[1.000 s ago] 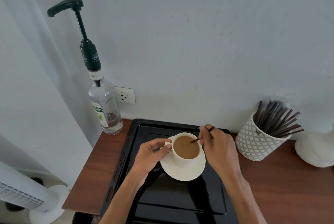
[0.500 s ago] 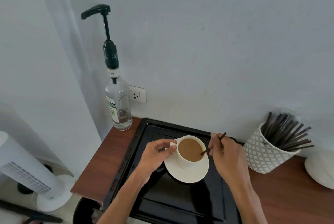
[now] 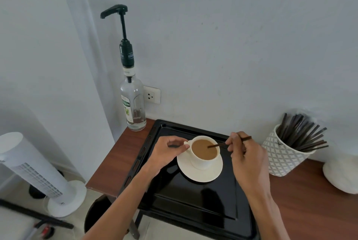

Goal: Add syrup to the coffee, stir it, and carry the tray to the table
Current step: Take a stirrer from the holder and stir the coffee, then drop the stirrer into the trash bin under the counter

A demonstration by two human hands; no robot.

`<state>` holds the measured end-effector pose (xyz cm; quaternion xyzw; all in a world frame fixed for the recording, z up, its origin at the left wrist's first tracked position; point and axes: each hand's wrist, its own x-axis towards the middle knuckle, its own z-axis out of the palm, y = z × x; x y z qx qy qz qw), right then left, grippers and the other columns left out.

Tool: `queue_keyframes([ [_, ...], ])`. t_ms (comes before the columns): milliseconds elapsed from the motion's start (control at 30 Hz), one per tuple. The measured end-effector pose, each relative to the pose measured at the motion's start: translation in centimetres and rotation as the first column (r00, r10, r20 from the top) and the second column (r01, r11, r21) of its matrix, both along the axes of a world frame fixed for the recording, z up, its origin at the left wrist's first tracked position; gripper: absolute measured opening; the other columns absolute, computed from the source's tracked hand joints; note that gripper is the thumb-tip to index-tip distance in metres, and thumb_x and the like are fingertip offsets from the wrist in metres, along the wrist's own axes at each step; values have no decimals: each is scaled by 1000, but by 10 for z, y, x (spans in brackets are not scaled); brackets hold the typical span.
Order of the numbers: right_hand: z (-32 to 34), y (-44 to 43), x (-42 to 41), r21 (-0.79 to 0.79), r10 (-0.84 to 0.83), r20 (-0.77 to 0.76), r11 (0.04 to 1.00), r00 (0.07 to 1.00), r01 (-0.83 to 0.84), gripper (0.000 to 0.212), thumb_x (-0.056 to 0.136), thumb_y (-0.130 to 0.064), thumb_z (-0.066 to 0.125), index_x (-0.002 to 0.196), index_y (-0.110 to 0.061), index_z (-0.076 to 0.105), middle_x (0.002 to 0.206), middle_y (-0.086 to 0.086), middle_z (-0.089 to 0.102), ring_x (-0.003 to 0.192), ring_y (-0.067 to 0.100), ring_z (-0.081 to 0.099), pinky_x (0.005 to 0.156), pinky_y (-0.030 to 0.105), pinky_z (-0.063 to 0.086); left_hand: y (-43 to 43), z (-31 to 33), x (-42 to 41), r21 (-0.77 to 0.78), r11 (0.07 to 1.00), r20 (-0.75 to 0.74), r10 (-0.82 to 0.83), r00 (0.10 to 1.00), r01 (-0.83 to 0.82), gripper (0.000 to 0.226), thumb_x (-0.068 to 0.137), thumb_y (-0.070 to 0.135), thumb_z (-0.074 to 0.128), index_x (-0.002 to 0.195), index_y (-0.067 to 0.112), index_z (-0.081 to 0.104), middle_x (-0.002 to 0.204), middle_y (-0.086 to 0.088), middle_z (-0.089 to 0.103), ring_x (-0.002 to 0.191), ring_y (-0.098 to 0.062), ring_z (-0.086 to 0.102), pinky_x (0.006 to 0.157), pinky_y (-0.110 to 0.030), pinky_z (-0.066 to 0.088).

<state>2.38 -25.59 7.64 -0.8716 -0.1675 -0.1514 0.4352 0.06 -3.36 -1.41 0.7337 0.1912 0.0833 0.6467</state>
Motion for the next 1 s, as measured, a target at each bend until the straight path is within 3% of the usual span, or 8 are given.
queue_keyframes([
  [200, 0, 4, -17, 206, -64, -78, 975, 995, 79, 37, 106, -25, 47, 78, -18, 69, 67, -1, 70, 62, 15, 68, 63, 35, 55, 12, 9, -25, 21, 999, 5, 27, 1000, -27, 18, 88, 20, 77, 106, 22, 80, 100, 2, 81, 98, -13, 76, 85, -27, 62],
  [300, 0, 17, -26, 474, -24, -240, 869, 970, 139, 40, 107, -28, 45, 78, -15, 69, 70, 7, 72, 61, 18, 67, 50, 26, 54, 35, 17, -48, 69, 996, 16, 62, 998, -63, 17, 90, 23, 75, 106, 27, 79, 102, 6, 80, 99, -7, 75, 88, -24, 60],
  [433, -4, 50, -41, 641, 132, -383, 751, 914, 160, 43, 107, -28, 46, 77, -11, 72, 69, 9, 74, 53, 14, 66, 47, 23, 56, 82, 29, -88, 195, 961, 67, 186, 980, -196, 17, 90, 28, 74, 107, 27, 79, 99, 15, 79, 93, 5, 72, 94, -20, 55],
  [500, -5, 70, -51, 678, 229, -438, 719, 869, 153, 42, 108, -28, 46, 83, -8, 73, 73, 10, 75, 56, 15, 69, 49, 23, 57, 112, 33, -109, 257, 931, 98, 243, 965, -261, 18, 90, 27, 74, 108, 25, 79, 101, 16, 77, 94, 4, 72, 98, -25, 56],
  [633, -8, 121, -76, 742, 354, -509, 643, 785, 191, 36, 108, -27, 46, 90, -6, 70, 80, 13, 73, 60, 17, 71, 52, 23, 59, 169, 30, -147, 446, 841, 99, 294, 951, -306, 37, 94, 39, 67, 128, 26, 69, 135, 5, 68, 126, -17, 62, 111, -38, 48],
  [733, -17, 168, -98, 766, 415, -546, 599, 728, 233, 36, 108, -28, 45, 96, -4, 70, 83, 14, 73, 62, 17, 72, 54, 24, 61, 212, 22, -169, 558, 769, 96, 315, 944, -313, 46, 97, 41, 60, 139, 23, 59, 147, 0, 59, 136, -22, 53, 114, -40, 40],
  [867, -34, 237, -134, 753, 418, -583, 600, 697, 270, 38, 108, -29, 45, 100, -3, 71, 87, 16, 74, 66, 20, 72, 54, 26, 61, 277, -3, -186, 661, 699, 106, 273, 956, -273, 56, 98, 38, 59, 147, 16, 49, 151, -7, 52, 140, -26, 49, 114, -38, 39],
  [1000, -57, 301, -167, 693, 313, -611, 656, 727, 300, 41, 109, -27, 42, 100, -1, 72, 88, 19, 75, 65, 23, 71, 55, 30, 62, 347, -28, -183, 782, 601, 80, 167, 983, -165, 76, 94, 53, 60, 156, 19, 34, 165, -7, 31, 154, -27, 27, 124, -46, 27],
])
